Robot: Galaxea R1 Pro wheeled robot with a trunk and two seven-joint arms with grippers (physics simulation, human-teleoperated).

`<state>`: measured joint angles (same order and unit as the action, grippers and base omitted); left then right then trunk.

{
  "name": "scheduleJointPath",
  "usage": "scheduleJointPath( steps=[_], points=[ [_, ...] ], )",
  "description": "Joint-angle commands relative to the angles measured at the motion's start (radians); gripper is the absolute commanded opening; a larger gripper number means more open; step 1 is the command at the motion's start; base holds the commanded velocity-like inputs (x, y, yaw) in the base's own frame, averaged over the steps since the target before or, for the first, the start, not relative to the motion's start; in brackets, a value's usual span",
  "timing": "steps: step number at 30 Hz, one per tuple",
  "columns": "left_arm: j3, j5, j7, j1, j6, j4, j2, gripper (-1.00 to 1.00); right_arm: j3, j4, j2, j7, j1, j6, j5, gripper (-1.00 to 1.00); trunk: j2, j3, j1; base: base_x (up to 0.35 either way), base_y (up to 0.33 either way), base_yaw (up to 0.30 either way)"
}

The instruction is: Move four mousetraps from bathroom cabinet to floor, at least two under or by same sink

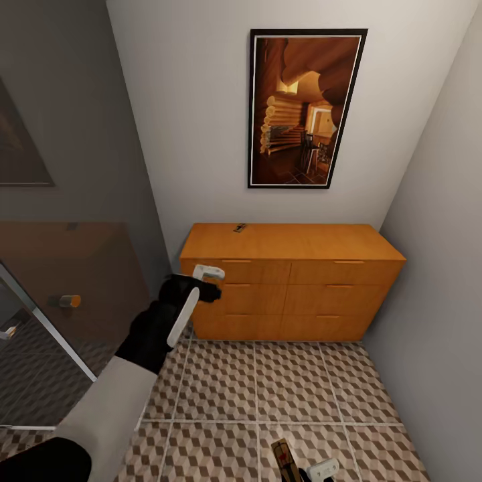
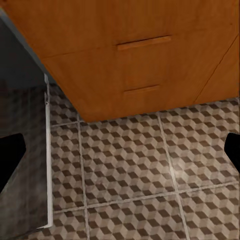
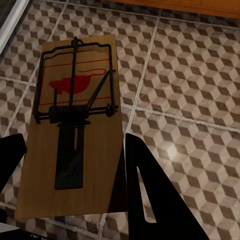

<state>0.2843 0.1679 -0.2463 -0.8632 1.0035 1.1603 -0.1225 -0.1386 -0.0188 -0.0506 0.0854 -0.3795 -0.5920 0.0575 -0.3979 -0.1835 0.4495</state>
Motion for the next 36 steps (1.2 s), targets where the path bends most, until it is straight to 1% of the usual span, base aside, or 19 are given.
scheduleJointPath(
  steps=[1,2,3,4,7,10,16,19,20,23,24,28,31,36],
  points=[
    [-0.003,0.013,-0.010,-0.022,0.003,-0.011,-0.001,1.00,0.001,0.001,0.000,-0.001,-0.001,-0.003,0.005,-1.00,-0.002,-0.002,0.001,0.000,0.000,0.000],
    [-0.009,0.014,-0.010,-0.059,0.004,-0.031,-0.002,1.00,0.001,0.001,0.000,-0.001,-0.001,-0.003,0.005,-1.00,-0.002,-0.002,0.001,0.000,0.000,0.000],
    [-0.011,0.014,-0.010,-0.077,0.004,-0.040,-0.002,1.00,0.001,0.001,0.000,-0.001,-0.001,-0.003,0.005,-1.00,-0.002,-0.002,0.001,0.000,0.000,0.000],
    [-0.014,0.014,-0.010,-0.111,0.004,-0.055,-0.002,1.00,0.001,0.001,0.000,-0.001,-0.001,-0.003,0.005,-1.00,-0.002,-0.002,0.001,0.000,0.000,0.000],
    [-0.017,0.014,-0.010,-0.157,0.004,-0.069,-0.004,1.00,0.001,0.000,-0.001,-0.001,-0.001,-0.003,0.005,-1.00,-0.002,-0.002,0.001,0.000,0.000,0.000],
    [-0.019,0.015,-0.009,-0.180,0.005,-0.065,-0.007,1.00,0.001,0.000,-0.002,-0.001,-0.001,-0.003,0.004,-1.00,-0.002,-0.002,0.001,0.000,0.000,0.000],
    [-0.019,0.016,-0.006,-0.193,0.012,-0.046,-0.006,1.00,0.001,0.000,-0.003,-0.001,-0.001,-0.003,0.004,-1.00,-0.002,-0.002,0.001,0.000,0.000,0.000],
    [-0.018,0.018,-0.005,-0.194,0.014,-0.004,-0.004,1.00,0.001,0.000,-0.003,-0.001,-0.001,-0.003,0.005,-1.00,-0.002,-0.002,0.001,0.000,0.000,0.000],
    [-0.016,0.018,-0.004,-0.195,0.014,0.029,-0.003,1.00,0.001,0.000,-0.003,-0.001,-0.001,-0.003,0.005,-1.00,-0.002,-0.002,0.001,0.000,0.000,0.000],
    [-0.012,0.019,-0.004,-0.195,0.015,0.075,-0.002,1.00,0.001,0.000,-0.003,-0.001,-0.001,-0.003,0.005,-1.00,-0.002,-0.002,0.001,0.000,0.000,0.000],
    [-0.005,0.019,-0.004,-0.195,0.015,0.100,-0.001,1.00,0.001,0.000,-0.002,-0.001,-0.001,-0.003,0.005,-1.00,-0.002,-0.002,0.001,0.000,0.000,0.000],
    [0.019,0.019,-0.004,-0.196,0.015,0.130,0.002,1.00,0.001,0.000,-0.002,-0.001,-0.001,-0.004,0.005,-1.00,-0.002,-0.002,0.001,0.000,0.000,0.000],
    [0.040,0.019,-0.003,-0.197,0.015,0.142,0.015,1.00,0.001,0.000,-0.002,-0.001,-0.001,-0.004,0.005,-1.00,-0.002,-0.002,0.001,0.000,0.000,0.000],
    [0.049,0.019,-0.002,-0.197,0.015,0.142,0.021,1.00,0.001,0.000,-0.002,-0.001,-0.001,-0.005,0.005,-1.00,-0.002,-0.002,0.001,0.036,0.000,0.000]
  ],
)
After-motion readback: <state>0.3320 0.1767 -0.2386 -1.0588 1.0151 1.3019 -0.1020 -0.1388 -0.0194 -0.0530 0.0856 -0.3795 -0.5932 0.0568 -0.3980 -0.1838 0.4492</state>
